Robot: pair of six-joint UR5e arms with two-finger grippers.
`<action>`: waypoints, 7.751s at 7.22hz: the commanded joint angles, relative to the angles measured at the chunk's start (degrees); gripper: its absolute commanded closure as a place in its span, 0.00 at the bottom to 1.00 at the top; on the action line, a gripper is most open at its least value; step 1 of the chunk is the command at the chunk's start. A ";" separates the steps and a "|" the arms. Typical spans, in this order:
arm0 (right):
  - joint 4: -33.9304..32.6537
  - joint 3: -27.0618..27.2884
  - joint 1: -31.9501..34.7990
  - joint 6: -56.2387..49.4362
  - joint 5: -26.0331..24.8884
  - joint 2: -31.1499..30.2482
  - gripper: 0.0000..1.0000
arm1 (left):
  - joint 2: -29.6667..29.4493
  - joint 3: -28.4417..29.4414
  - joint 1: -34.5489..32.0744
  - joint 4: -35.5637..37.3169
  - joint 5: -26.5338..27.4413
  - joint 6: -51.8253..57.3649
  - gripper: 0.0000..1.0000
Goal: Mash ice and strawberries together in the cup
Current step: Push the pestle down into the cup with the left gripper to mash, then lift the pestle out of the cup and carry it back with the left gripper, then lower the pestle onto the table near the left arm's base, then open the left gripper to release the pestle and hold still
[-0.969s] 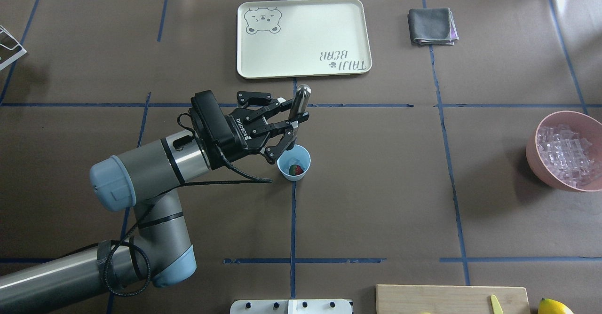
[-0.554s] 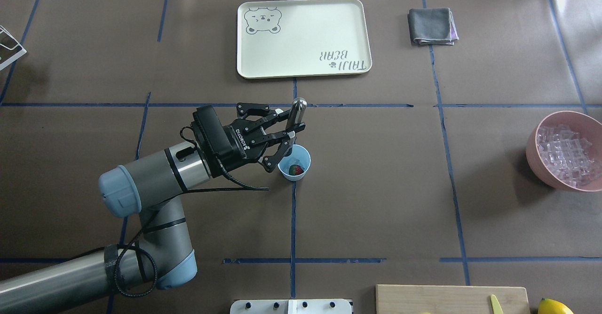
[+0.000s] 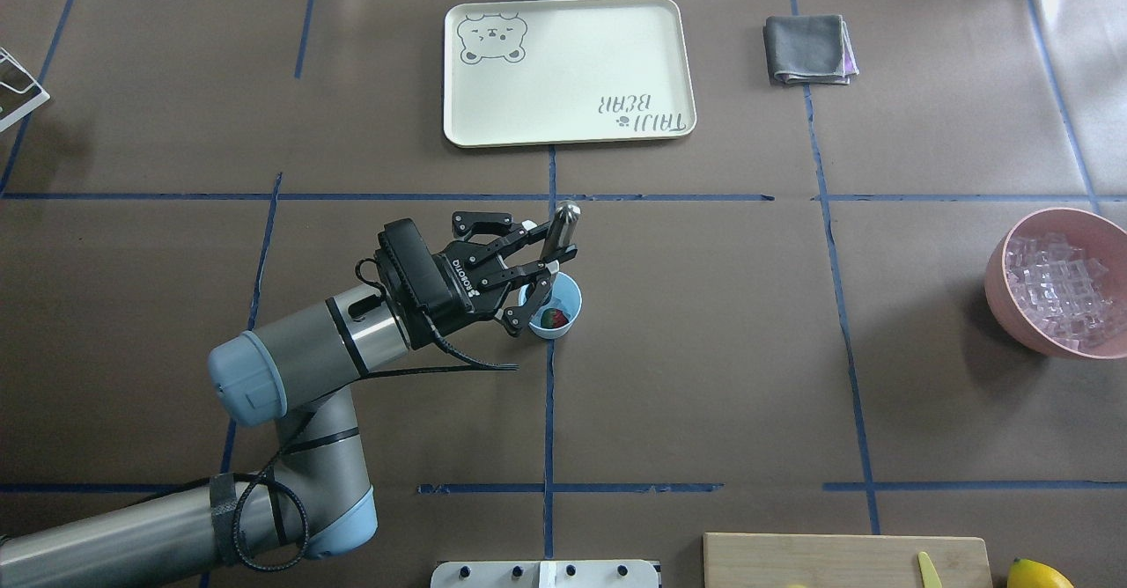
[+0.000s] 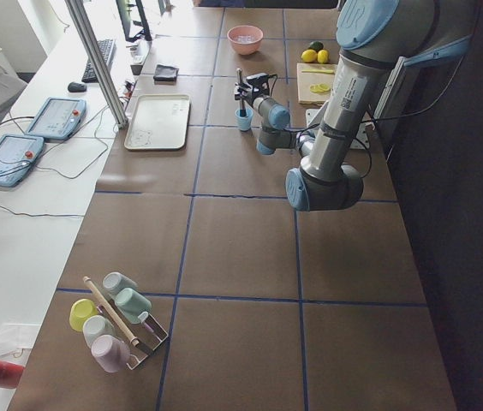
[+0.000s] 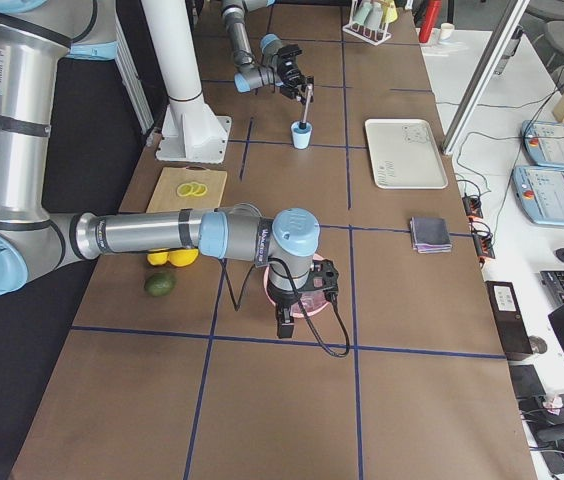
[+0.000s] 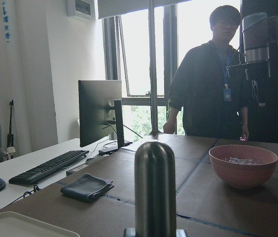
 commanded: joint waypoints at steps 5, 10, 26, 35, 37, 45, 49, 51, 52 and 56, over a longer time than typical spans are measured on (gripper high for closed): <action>0.00 -0.15 0.00 0.00 0.00 0.01 0.00 | -1.75 0.86 1.37 -0.48 1.98 1.21 1.00; 0.00 -0.15 0.00 0.00 0.00 0.01 0.00 | -1.32 -7.23 -3.90 8.26 1.37 -5.42 1.00; 0.00 -0.41 0.00 -0.09 -0.09 -0.08 0.00 | 18.70 -18.23 -48.09 103.67 -42.64 -4.42 1.00; 0.00 -0.15 0.00 -0.09 -0.09 -0.16 0.00 | 29.97 -1.88 -47.59 69.93 -47.23 -18.22 0.96; 0.00 -0.24 0.00 -0.09 -0.09 -0.34 0.00 | 29.97 -1.79 -44.60 69.92 -47.15 -18.31 0.96; 0.00 -0.24 0.00 -0.09 -0.09 -0.34 0.00 | 32.35 -2.40 -43.63 70.10 -47.58 -17.69 0.00; 0.00 -0.24 0.00 0.00 -0.09 -0.17 0.00 | 32.26 -6.08 -49.56 75.77 -56.80 -5.45 0.00; 0.00 -0.24 0.00 0.00 -0.09 -0.17 0.00 | 32.09 -10.12 -60.45 93.12 -56.29 14.55 0.00; 0.00 -0.24 0.00 -0.09 -0.09 -0.08 0.00 | 31.39 -11.18 -65.46 101.74 -56.20 23.18 0.00; 0.00 -0.24 0.00 0.00 -0.09 -0.17 0.00 | 31.91 -11.80 -74.04 105.53 -56.90 24.67 0.00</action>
